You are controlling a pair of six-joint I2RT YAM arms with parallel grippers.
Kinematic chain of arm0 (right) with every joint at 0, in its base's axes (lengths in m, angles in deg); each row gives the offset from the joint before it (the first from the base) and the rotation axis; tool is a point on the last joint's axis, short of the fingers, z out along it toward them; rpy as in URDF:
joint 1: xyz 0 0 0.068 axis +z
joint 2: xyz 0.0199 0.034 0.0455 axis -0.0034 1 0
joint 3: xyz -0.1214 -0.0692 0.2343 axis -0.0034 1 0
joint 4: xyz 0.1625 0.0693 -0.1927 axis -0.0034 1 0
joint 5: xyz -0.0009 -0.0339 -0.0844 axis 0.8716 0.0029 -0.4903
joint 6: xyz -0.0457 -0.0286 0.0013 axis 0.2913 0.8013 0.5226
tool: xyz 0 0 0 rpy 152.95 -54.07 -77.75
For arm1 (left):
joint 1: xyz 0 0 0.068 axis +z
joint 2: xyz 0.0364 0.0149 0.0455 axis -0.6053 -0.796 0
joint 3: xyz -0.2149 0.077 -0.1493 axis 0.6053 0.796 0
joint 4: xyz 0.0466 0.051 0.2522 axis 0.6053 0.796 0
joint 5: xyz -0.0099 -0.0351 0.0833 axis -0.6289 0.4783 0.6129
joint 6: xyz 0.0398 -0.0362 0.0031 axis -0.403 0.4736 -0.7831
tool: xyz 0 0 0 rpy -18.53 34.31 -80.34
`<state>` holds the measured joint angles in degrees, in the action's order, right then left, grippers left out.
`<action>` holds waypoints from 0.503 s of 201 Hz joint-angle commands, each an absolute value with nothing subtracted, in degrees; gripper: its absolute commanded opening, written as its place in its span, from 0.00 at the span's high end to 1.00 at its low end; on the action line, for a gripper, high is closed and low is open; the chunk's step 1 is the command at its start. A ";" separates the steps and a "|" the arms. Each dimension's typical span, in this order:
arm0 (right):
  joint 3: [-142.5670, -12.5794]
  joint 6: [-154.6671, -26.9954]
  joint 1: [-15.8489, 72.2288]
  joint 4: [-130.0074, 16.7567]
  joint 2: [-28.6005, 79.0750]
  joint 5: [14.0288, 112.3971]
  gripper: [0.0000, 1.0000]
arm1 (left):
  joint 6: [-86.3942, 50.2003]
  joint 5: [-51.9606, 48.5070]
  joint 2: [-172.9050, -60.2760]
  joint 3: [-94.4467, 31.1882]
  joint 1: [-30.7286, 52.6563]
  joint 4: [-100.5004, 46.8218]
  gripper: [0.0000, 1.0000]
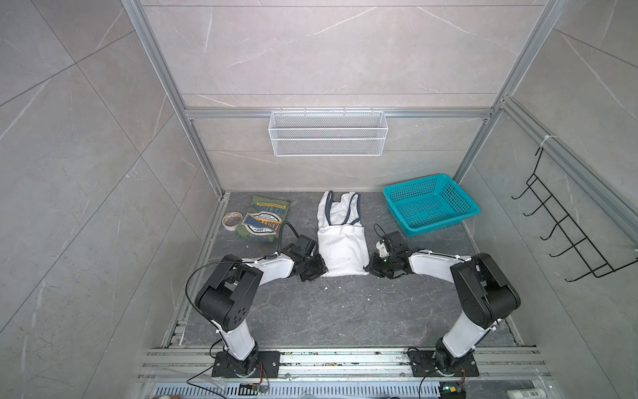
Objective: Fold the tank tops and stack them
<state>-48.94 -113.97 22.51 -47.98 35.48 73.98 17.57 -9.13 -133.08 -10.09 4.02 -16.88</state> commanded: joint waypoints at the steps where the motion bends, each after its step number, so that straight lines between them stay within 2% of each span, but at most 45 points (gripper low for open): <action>1: -45.97 -115.33 23.55 -45.21 32.33 71.95 0.96 | 17.87 -7.89 -131.27 -9.79 2.96 -14.71 0.83; 32: -42.46 -116.35 24.13 -41.67 24.75 70.27 1.00 | 18.67 -3.67 -124.70 -7.94 0.25 -10.37 0.96; 101: -39.50 -119.17 28.23 -23.30 1.26 67.40 1.00 | 26.35 3.67 -106.29 -4.71 -10.03 1.01 0.97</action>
